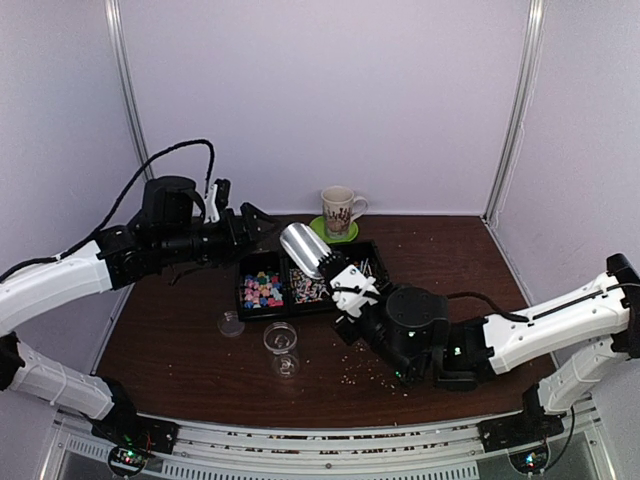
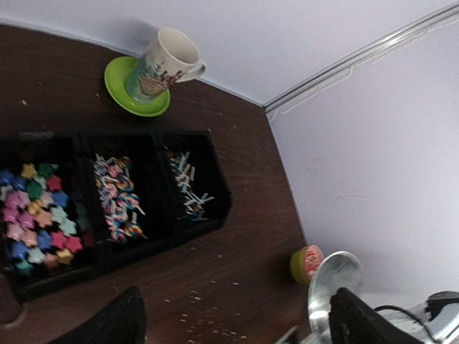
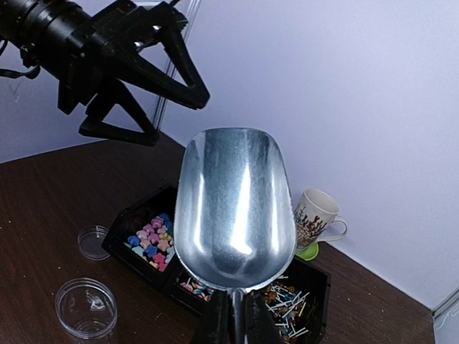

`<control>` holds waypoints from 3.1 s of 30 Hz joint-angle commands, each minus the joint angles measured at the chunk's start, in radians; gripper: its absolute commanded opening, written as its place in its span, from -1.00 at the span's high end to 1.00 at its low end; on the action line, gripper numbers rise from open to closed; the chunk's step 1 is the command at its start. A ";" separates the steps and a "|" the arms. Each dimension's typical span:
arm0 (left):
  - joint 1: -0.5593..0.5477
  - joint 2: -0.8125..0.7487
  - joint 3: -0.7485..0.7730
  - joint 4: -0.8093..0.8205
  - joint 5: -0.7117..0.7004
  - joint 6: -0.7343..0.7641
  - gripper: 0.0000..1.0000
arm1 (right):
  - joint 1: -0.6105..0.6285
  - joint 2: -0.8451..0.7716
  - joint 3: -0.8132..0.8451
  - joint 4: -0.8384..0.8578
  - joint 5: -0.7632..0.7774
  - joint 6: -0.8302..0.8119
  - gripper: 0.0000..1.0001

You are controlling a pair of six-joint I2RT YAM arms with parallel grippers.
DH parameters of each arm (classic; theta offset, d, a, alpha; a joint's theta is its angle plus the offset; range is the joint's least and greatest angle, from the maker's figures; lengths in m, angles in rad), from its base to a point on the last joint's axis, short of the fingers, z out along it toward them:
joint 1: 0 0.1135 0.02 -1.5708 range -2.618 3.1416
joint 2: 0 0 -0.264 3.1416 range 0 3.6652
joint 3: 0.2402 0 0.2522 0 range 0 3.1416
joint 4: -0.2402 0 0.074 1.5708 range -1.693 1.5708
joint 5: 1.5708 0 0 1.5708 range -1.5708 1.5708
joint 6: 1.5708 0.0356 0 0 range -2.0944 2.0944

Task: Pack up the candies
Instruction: Pass from the left arm to the right, then move the packing bottle to the center of the board.

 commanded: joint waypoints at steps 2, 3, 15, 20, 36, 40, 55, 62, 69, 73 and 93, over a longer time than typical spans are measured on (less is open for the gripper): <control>0.082 -0.040 0.027 -0.126 -0.086 0.157 -0.96 | -0.057 -0.135 -0.047 -0.119 0.006 0.139 1.00; 0.096 -0.042 0.020 -0.141 -0.102 0.180 -0.96 | -0.067 -0.153 -0.057 -0.137 0.008 0.154 1.00; 0.195 0.011 -0.146 -0.172 -0.152 0.320 -0.96 | -0.173 -0.369 -0.127 -0.359 0.049 0.276 1.00; 0.195 -0.016 -0.247 -0.119 -0.122 0.416 -0.96 | -0.205 -0.423 -0.148 -0.400 0.038 0.298 1.00; 0.106 0.190 -0.219 -0.157 0.012 0.638 -0.96 | -0.252 -0.455 -0.142 -0.459 0.010 0.313 1.00; 0.092 0.247 -0.182 -0.181 0.010 0.677 -0.96 | -0.260 -0.468 -0.139 -0.474 0.011 0.307 1.00; 0.075 0.359 -0.189 -0.169 0.021 0.659 -0.96 | -0.272 -0.464 -0.123 -0.486 -0.001 0.309 1.00; 0.057 0.362 -0.197 -0.194 0.056 0.635 -0.96 | -0.278 -0.456 -0.119 -0.487 -0.001 0.303 1.00; 0.040 0.361 -0.185 -0.226 0.071 0.623 -0.96 | -0.284 -0.449 -0.120 -0.485 -0.005 0.303 1.00; 0.037 0.357 -0.180 -0.228 0.092 0.618 -0.96 | -0.285 -0.440 -0.117 -0.484 -0.010 0.302 1.00; -0.009 0.427 -0.135 -0.151 0.199 0.574 -0.82 | -0.291 -0.478 -0.099 -0.505 -0.010 0.292 1.00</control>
